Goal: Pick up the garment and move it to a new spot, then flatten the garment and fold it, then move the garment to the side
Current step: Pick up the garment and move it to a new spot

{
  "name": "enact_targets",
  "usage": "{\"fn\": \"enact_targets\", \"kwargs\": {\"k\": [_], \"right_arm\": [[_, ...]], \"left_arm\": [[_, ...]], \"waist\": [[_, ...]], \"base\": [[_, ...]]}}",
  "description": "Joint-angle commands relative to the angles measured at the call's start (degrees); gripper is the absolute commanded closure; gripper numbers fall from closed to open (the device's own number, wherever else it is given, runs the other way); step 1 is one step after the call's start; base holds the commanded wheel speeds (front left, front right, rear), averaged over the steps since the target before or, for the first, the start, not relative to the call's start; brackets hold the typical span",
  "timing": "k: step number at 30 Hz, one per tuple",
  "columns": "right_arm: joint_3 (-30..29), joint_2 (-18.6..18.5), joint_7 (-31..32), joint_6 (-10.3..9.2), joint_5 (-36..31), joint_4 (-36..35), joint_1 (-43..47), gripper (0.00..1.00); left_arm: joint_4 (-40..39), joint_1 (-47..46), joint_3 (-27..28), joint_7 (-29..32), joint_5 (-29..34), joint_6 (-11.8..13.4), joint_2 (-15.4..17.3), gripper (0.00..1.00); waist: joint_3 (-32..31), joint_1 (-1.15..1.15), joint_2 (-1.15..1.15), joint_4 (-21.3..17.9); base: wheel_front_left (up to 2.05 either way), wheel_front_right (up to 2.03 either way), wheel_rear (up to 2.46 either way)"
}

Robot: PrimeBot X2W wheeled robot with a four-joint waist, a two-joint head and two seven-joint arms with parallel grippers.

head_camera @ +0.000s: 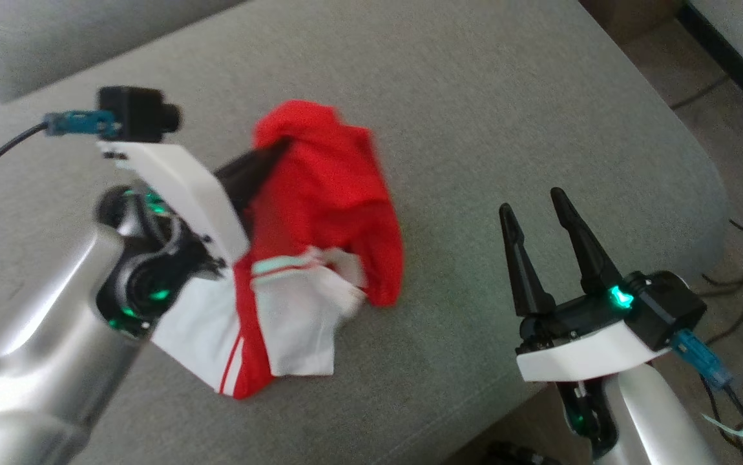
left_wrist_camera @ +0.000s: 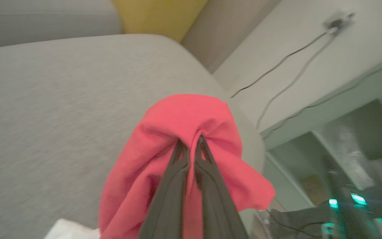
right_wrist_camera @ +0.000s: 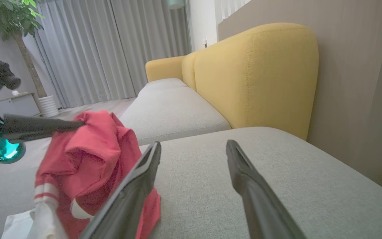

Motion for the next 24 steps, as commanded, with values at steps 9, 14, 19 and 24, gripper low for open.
{"fn": "enact_targets", "kwargs": {"k": [9,14,19,24], "right_arm": [[1.68,0.48,-0.37,0.44,0.39,-2.29,-1.71,0.00],[1.22,0.48,-0.37,0.44,-0.64,-1.90,-1.89,0.00],[-0.11,0.48,-0.37,0.44,-2.81,-1.37,-1.57,0.00],[-2.17,0.48,-0.37,0.44,-4.99,-0.85,-0.68,0.00]], "left_arm": [[22.40,-7.35,2.37,-17.52,12.09,-4.95,0.03,0.78],[29.36,-7.76,1.39,-24.11,14.40,-6.92,-2.79,0.00],[31.07,-6.20,0.46,-33.83,18.49,-6.70,-4.56,0.00],[29.38,-1.77,0.90,-42.41,20.39,-4.53,-6.36,0.00]], "waist": [[3.87,0.00,0.00,-0.77],[2.58,0.00,0.00,1.74],[-0.07,0.00,0.00,5.10],[-2.80,0.00,0.00,8.46]], "base": [[0.00,0.00,0.00],[0.00,0.00,0.00],[0.00,0.00,0.00],[0.00,0.00,0.00]]}}
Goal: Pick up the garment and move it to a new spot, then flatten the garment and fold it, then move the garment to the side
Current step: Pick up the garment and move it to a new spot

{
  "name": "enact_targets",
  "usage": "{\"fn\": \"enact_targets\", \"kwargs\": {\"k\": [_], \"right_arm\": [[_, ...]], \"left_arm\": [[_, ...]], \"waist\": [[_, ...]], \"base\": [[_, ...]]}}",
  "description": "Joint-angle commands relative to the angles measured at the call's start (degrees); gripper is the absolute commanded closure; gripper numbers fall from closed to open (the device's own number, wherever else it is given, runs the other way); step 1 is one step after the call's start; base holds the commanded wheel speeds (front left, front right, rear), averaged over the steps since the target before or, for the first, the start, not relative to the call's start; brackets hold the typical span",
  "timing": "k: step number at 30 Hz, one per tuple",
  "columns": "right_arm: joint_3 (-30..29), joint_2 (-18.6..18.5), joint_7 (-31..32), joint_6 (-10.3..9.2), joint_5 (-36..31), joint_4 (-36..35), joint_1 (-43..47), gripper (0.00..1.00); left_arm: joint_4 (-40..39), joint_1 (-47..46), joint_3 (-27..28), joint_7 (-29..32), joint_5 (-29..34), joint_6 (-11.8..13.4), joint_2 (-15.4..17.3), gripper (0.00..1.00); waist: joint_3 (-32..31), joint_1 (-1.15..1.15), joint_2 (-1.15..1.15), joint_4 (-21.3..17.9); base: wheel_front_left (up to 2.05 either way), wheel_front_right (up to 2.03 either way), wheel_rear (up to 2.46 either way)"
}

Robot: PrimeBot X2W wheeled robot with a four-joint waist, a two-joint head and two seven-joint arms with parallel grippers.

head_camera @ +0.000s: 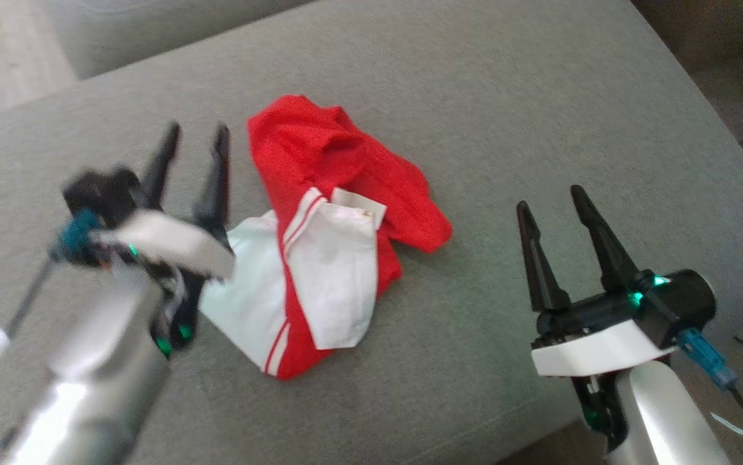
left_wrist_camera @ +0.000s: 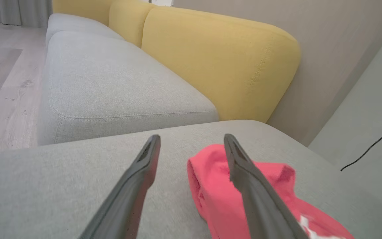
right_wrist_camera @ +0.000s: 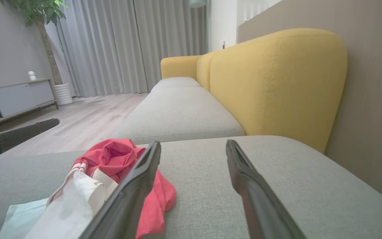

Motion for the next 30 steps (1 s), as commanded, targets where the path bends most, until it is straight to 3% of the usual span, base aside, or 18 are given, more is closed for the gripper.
{"fn": "enact_targets", "kwargs": {"k": [1,7,13,20,30], "right_arm": [[0.33,0.09,-0.37,0.44,-1.10,-1.51,-0.29,0.00],[-3.66,0.09,-0.37,0.44,-4.36,-1.14,1.81,0.00],[-7.49,0.09,-0.37,0.44,-5.82,-0.24,4.28,0.00],[-9.98,0.09,-0.37,0.44,-6.30,1.41,7.18,0.00],[-9.55,0.09,-0.37,0.44,-4.93,5.79,8.88,0.00]], "left_arm": [[-2.53,1.61,2.30,-1.84,0.37,0.78,0.63,0.00],[-8.95,13.00,5.83,-4.09,1.57,4.11,-0.85,0.00],[-16.10,23.87,14.61,-4.16,7.90,5.45,-2.84,0.00],[-20.03,33.84,23.76,-4.17,18.05,4.15,-6.97,0.00],[-19.66,42.88,32.65,-4.18,30.32,1.09,-12.03,0.00]], "waist": [[-2.82,0.00,0.00,3.23],[-5.48,0.00,0.00,9.24],[-7.07,0.00,0.00,14.98],[-8.64,0.00,0.00,19.02],[-10.75,0.00,0.00,20.81]], "base": [[0.00,0.00,0.00],[0.00,0.00,0.00],[0.00,0.00,0.00],[0.00,0.00,0.00],[0.00,0.00,0.00]]}}
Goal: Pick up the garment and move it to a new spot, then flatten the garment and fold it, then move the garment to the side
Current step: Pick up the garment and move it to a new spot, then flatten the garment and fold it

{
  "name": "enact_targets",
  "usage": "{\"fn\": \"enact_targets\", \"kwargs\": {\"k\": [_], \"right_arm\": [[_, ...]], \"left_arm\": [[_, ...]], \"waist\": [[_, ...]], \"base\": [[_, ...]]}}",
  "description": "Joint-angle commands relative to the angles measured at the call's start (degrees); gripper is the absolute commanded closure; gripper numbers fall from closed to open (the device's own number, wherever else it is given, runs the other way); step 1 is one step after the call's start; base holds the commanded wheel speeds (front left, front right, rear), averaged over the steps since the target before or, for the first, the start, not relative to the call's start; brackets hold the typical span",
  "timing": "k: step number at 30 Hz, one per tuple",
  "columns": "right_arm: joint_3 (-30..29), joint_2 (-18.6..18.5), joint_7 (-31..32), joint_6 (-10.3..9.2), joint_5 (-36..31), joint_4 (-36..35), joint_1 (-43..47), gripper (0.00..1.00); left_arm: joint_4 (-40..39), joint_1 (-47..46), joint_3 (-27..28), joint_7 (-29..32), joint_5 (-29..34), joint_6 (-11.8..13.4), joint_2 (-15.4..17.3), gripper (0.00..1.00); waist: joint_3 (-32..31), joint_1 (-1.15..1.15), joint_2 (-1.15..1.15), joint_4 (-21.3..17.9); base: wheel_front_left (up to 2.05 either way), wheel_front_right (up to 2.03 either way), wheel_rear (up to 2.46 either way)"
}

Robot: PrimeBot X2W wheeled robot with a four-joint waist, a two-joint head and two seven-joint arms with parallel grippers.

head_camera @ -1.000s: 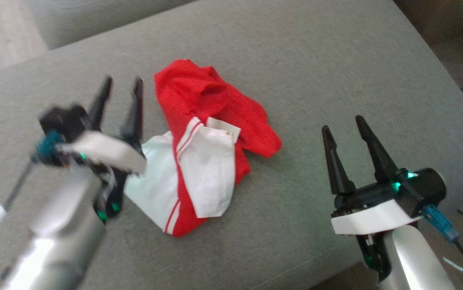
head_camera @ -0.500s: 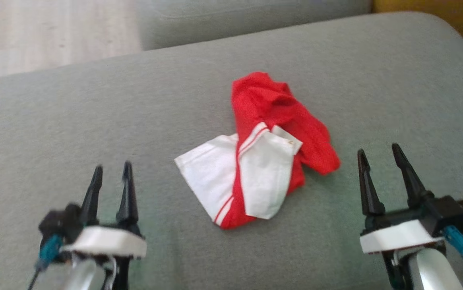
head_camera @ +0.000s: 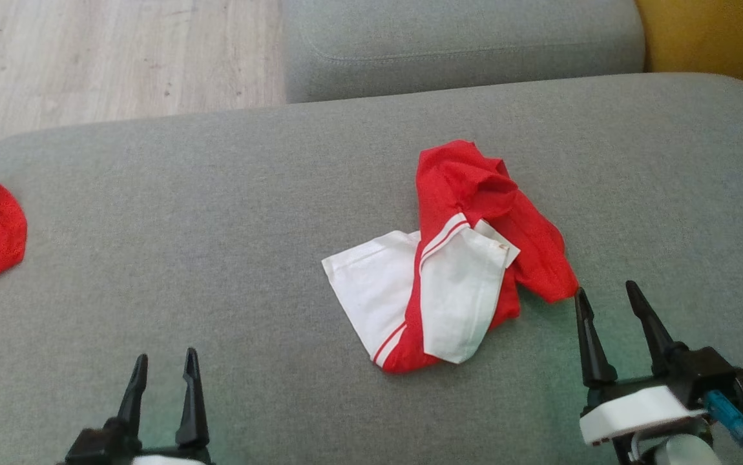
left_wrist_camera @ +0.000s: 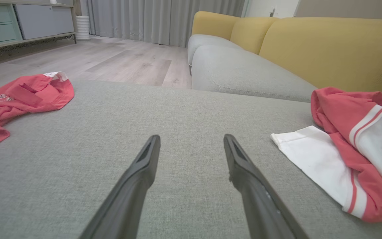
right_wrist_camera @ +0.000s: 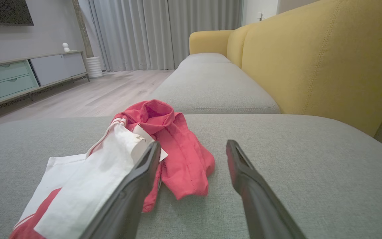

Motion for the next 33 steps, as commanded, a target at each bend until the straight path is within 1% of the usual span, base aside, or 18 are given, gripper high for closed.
{"fn": "enact_targets", "kwargs": {"k": [1,7,15,20,24,30,33], "right_arm": [[1.58,-0.19,-0.37,0.44,0.49,-1.34,-0.71,0.00],[1.82,-0.19,-0.37,0.44,0.91,-0.97,-0.43,0.00],[2.14,-0.19,-0.37,0.44,0.97,-0.93,-0.77,0.00],[2.97,-0.19,-0.37,0.44,1.05,-0.70,-1.35,0.00],[3.52,-0.19,-0.37,0.44,1.14,-0.85,-2.18,0.00],[4.97,-0.19,-0.37,0.44,1.27,-1.81,-4.18,0.00],[5.87,-0.19,-0.37,0.44,1.54,-2.51,-5.52,0.00]], "left_arm": [[-1.28,-1.40,3.17,-0.54,1.11,-0.83,-0.49,0.00],[-0.72,-1.13,6.01,-0.54,3.63,-2.85,-2.34,0.00],[-0.47,-1.55,7.63,-0.54,5.17,-4.12,-3.46,0.00],[-0.78,-2.55,6.46,-0.54,6.21,-5.02,-3.85,0.00],[-1.28,-4.88,1.24,-0.54,6.56,-5.97,-4.04,0.00],[0.00,-13.33,-11.32,-0.53,5.33,-6.56,-4.14,0.00],[1.96,-19.18,-17.39,0.60,3.14,-6.60,-4.15,0.00]], "waist": [[-0.29,0.00,0.00,0.28],[-0.43,0.00,0.00,0.86],[0.09,0.00,0.00,0.79],[0.58,0.00,0.00,-0.10],[1.20,0.00,0.00,-1.28],[3.81,0.00,0.00,-4.03],[5.69,0.00,0.00,-5.78]], "base": [[0.00,0.00,0.00],[0.00,0.00,0.00],[0.00,0.00,0.00],[0.00,0.00,0.00],[0.00,0.00,0.00],[0.00,0.00,0.00],[0.00,0.00,0.00]]}}
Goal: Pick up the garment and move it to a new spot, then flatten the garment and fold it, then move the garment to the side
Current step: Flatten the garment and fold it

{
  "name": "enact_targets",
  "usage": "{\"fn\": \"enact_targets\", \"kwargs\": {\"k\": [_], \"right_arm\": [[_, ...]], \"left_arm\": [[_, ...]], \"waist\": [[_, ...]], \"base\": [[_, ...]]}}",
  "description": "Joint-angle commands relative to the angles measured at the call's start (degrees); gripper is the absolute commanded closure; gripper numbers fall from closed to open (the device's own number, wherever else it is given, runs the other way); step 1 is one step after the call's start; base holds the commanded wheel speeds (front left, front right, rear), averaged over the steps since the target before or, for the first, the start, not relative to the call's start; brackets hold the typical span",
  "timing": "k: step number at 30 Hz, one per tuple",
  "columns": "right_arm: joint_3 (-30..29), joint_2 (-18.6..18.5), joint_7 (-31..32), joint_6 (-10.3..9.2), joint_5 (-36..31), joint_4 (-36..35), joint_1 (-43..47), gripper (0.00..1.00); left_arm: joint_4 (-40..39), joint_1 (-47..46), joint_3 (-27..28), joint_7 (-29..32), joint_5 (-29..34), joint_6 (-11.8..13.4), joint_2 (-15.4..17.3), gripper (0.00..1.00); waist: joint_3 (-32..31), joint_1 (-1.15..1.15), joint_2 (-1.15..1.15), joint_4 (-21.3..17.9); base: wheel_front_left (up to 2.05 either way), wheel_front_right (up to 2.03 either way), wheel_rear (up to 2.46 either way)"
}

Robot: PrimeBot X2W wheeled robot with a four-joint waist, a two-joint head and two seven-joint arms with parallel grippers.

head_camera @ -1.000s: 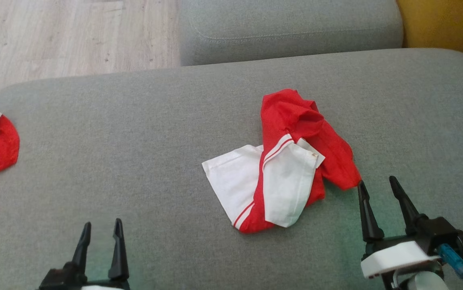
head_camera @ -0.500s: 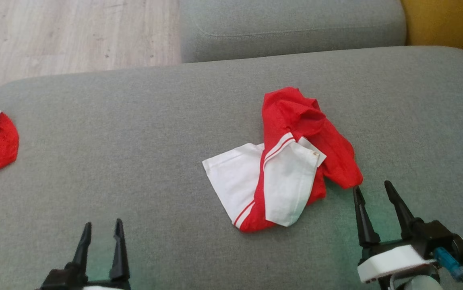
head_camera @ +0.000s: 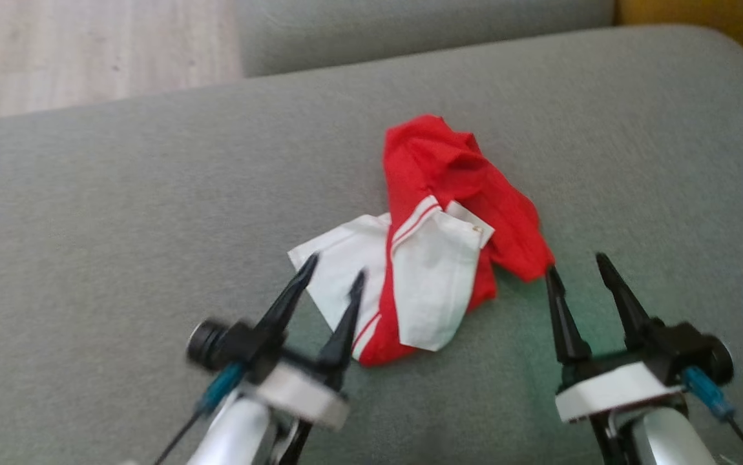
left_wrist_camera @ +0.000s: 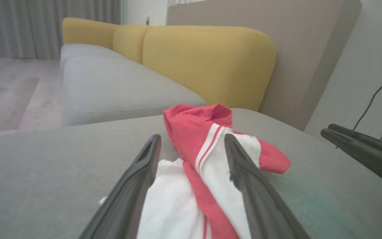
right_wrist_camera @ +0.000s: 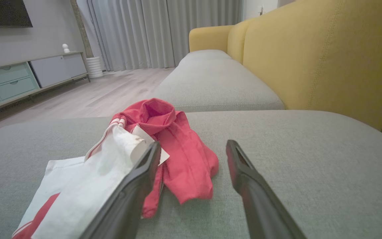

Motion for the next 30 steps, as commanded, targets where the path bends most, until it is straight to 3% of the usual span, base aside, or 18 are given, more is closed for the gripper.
{"fn": "enact_targets", "kwargs": {"k": [1,7,14,18,20,21,22,23,30], "right_arm": [[1.68,-0.21,-0.37,0.44,0.38,-2.17,-2.44,0.00],[2.76,-0.21,-0.37,0.44,1.52,-2.98,-3.75,0.00],[3.34,-0.21,-0.37,0.44,2.13,-3.45,-4.35,0.00],[3.27,-0.21,-0.37,0.44,2.25,-3.58,-4.59,0.00],[3.20,-0.21,-0.37,0.44,2.26,-3.58,-4.67,0.00],[3.14,-0.21,-0.37,0.44,2.27,-3.58,-4.68,0.00],[3.14,-0.21,-0.37,0.44,2.27,-3.58,-4.68,0.00],[3.04,-0.21,-0.37,0.44,2.29,-3.56,-4.67,0.00],[2.43,-0.21,-0.37,0.44,2.01,-3.00,-3.83,0.00]], "left_arm": [[-0.91,-3.44,0.44,0.36,-0.94,-0.29,-0.14,0.00],[4.32,-9.73,-6.36,4.74,-6.78,-0.31,-0.15,0.00],[12.14,-14.33,-5.70,5.19,-7.85,1.31,-0.15,0.00],[14.87,-15.47,-6.07,6.14,-9.83,1.04,-0.15,0.00],[15.46,-15.72,-6.67,6.66,-11.10,0.78,-0.15,0.49],[15.69,-15.87,-6.90,6.81,-11.65,0.70,-0.15,0.79],[15.69,-15.87,-6.90,6.81,-11.65,0.70,-0.15,0.79],[15.74,-15.97,-7.14,6.72,-12.26,0.60,-0.15,1.00],[9.71,-15.48,-6.17,6.12,-21.70,0.08,-0.16,1.00]], "waist": [[1.83,-0.01,0.00,-1.90],[4.59,-0.01,0.00,-5.55],[6.69,-0.01,0.00,-7.94],[7.27,-0.01,0.00,-8.40],[7.41,-0.01,0.00,-8.42],[7.44,-0.01,0.00,-8.38],[7.44,-0.01,0.00,-8.38],[7.42,-0.01,0.00,-8.31],[5.46,-0.01,0.00,-7.01]], "base": [[0.00,0.00,0.00],[0.00,0.00,0.00],[0.00,0.00,0.00],[0.00,0.00,0.00],[0.00,0.00,0.00],[0.00,0.00,0.00],[0.00,0.00,0.00],[0.00,0.00,0.00],[0.00,0.00,0.00]]}}
